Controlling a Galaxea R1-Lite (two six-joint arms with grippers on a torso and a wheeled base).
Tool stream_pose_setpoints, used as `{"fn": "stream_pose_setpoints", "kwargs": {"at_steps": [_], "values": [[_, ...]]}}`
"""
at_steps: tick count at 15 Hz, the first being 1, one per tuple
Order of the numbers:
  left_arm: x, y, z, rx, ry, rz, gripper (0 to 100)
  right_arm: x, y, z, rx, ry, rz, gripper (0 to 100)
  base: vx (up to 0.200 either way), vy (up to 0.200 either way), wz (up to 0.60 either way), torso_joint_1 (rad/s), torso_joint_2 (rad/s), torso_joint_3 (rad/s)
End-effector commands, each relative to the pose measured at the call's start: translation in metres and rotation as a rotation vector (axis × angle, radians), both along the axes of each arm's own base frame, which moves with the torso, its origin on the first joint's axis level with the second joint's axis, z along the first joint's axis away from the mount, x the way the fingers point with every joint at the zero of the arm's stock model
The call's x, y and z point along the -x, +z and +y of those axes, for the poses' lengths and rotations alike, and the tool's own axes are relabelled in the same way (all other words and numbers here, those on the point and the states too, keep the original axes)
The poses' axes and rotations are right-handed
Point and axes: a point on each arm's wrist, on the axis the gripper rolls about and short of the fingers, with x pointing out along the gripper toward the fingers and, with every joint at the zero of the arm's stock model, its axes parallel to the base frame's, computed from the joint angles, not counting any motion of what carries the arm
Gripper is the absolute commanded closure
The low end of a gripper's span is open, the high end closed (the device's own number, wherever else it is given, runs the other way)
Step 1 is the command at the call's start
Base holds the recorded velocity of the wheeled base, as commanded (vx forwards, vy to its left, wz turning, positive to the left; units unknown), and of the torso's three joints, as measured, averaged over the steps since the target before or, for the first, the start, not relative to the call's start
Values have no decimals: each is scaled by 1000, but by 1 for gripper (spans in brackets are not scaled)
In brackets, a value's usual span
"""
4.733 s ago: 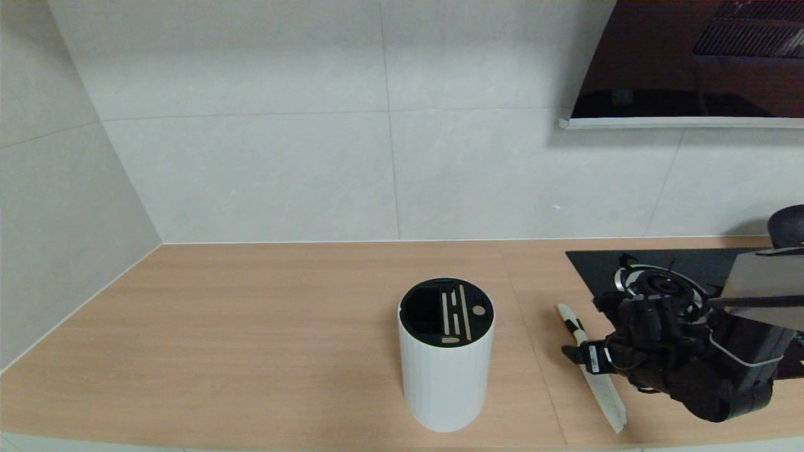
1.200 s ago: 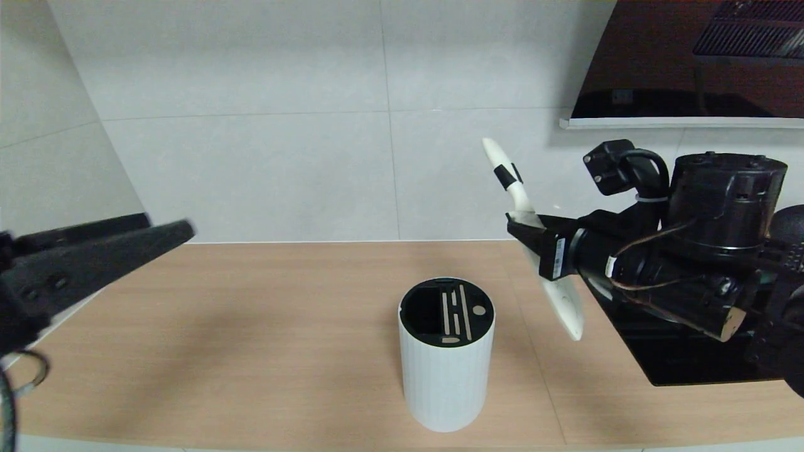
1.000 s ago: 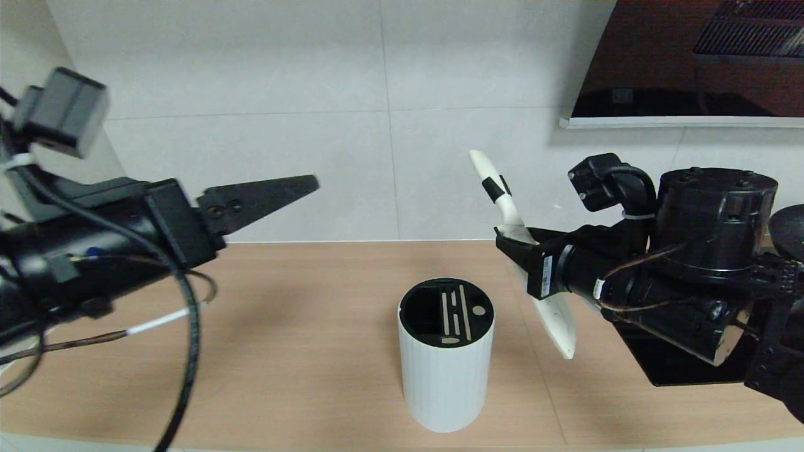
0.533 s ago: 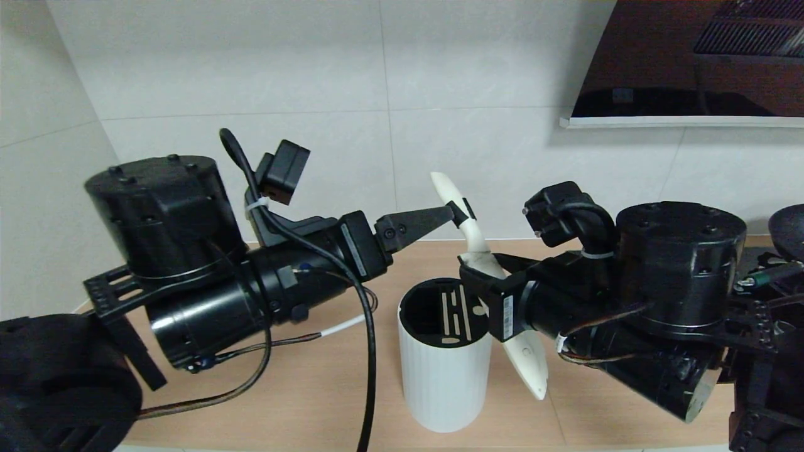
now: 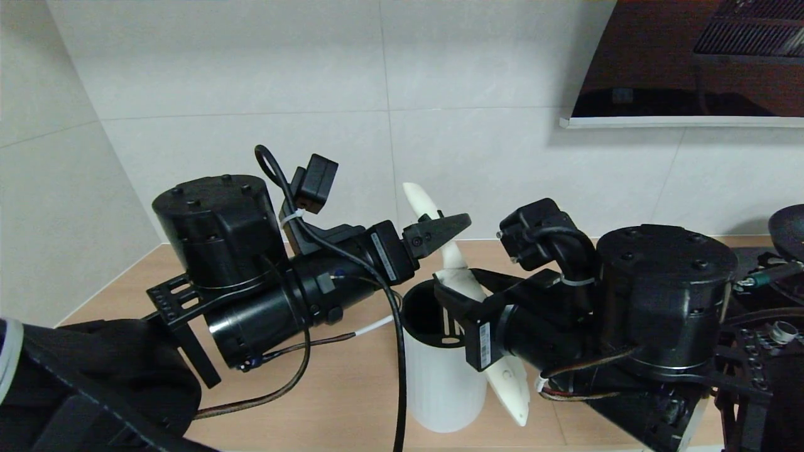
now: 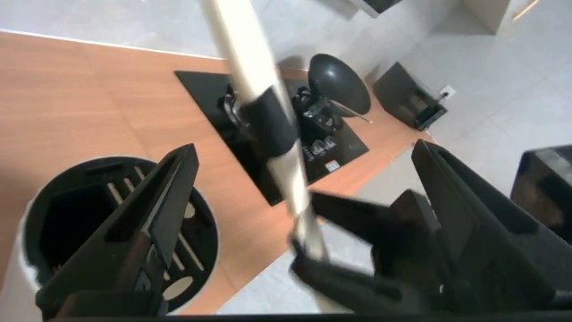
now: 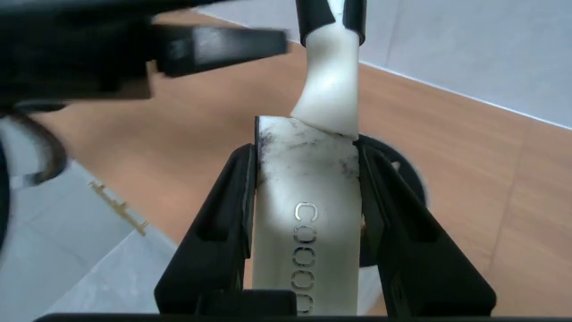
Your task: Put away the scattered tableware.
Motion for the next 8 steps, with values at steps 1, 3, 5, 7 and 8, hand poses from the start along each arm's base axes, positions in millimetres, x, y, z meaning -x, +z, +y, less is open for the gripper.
{"fn": "stream_pose_setpoints", "kwargs": {"at_steps": [1,3,5,7,8], "values": [[0,0,0,0,-1,0,0,4,-1,2,2,14,2,100,0,0,0,0,0,0],[0,-1,0,-1,5,1,0,7,-3,3,8,25,6,100,0,0,0,0,0,0],[-1,-3,-1,-5,5,5,0,12,-4,5,7,42,6,100,0,0,0,0,0,0],[-1,-2,-1,-5,5,5,0,12,-4,5,8,42,6,100,0,0,0,0,0,0],[-1,-2,-1,-5,5,5,0,12,-4,5,8,43,6,100,0,0,0,0,0,0]]}}
